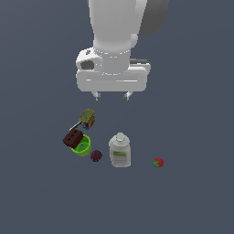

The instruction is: Pick up a designated object from a clutter of objects.

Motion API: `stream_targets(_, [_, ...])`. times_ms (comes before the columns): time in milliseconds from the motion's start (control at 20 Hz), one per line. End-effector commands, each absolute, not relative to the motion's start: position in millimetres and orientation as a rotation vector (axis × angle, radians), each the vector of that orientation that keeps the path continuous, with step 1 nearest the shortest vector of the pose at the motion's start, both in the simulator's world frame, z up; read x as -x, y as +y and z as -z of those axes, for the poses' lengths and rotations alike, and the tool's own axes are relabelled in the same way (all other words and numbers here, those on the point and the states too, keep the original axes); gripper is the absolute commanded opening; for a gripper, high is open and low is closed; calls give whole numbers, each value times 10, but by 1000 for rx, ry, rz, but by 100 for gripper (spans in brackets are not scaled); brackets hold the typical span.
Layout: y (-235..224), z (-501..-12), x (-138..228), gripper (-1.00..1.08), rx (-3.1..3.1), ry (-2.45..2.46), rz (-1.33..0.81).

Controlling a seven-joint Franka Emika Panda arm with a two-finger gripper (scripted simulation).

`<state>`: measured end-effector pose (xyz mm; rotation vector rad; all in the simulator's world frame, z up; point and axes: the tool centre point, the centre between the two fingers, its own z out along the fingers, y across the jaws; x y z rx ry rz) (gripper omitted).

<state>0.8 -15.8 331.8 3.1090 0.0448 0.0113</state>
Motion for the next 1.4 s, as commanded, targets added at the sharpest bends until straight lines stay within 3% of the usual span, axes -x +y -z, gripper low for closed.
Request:
stream_targets(0, [-132,-3287,-40,100,-3106,80,-9])
stream_targets(600, [178,-2922,-399,100,-3049,477,6])
stream_targets(1350, [968,-1988,-961,100,-2808,1280,28])
